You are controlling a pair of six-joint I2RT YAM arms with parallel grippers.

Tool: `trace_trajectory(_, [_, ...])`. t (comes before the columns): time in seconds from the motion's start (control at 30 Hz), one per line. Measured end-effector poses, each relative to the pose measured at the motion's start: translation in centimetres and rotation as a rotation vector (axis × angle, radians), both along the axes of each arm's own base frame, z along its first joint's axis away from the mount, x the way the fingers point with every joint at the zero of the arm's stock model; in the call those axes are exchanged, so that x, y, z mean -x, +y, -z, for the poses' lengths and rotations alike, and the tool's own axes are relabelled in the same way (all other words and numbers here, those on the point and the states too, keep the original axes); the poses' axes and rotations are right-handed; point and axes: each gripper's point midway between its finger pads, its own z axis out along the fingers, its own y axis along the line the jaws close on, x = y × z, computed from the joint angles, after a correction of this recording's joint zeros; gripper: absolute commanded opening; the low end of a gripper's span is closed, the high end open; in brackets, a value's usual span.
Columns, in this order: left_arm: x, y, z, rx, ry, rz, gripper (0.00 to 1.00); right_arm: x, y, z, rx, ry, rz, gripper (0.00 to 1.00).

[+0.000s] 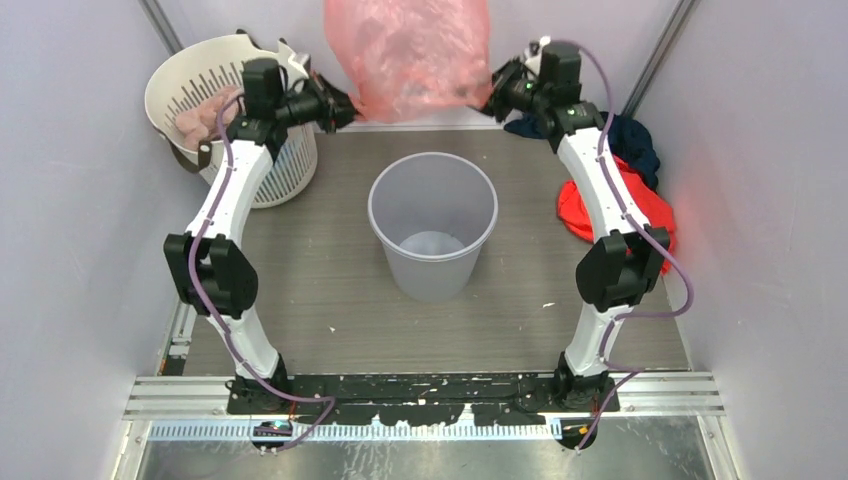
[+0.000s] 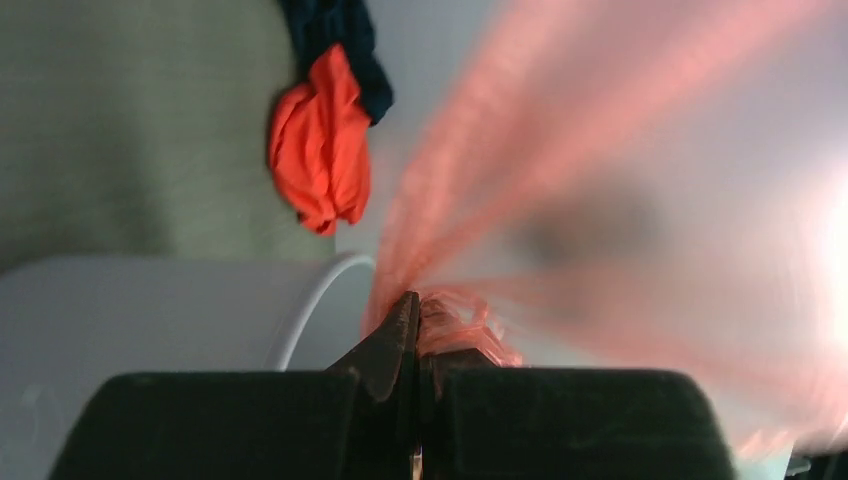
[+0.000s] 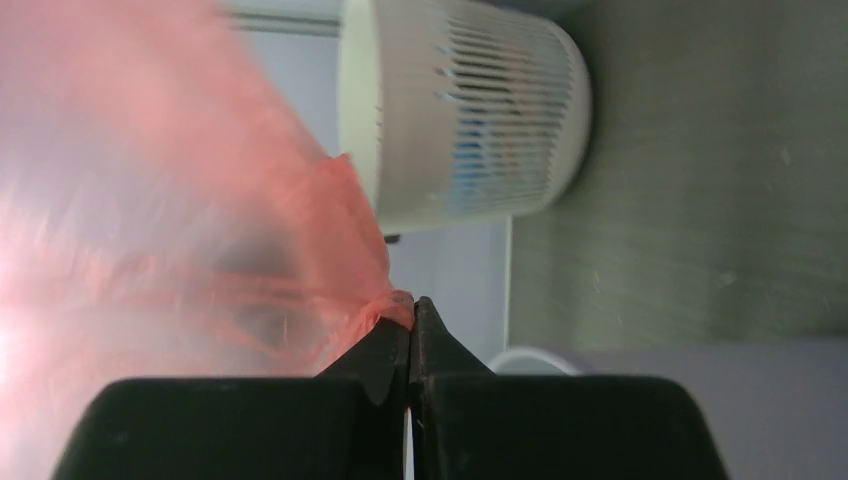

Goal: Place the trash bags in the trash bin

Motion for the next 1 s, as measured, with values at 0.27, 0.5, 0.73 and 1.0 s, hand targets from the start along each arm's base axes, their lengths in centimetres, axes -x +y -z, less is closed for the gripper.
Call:
trace_trajectory(0.27, [9.6, 0.8, -10.0, -0.015, -0.212, 0.019, 0.00, 9.7, -0.6, -6.3, -0.004, -0.111, -0.047, 0.01])
trace_trajectory(0.5, [19.9, 2.0, -25.3, 0.030, -0.737, 0.019, 0.00, 21.0, -2.7, -23.2, -0.076, -0.643, -0.063, 0.01])
trace_trajectory(0.73, [16.7, 1.6, -22.6, 0.029, -0.627, 0.025, 0.00, 19.6, -2.4, -21.0, -0.055, -0.586, -0.073, 0.01])
trace_trajectory(1.0, [12.0, 1.1, -17.9, 0.018, -0.446, 0.022, 0.00, 14.9, -1.4, -15.1, -0.022, -0.385, -0.073, 0.01])
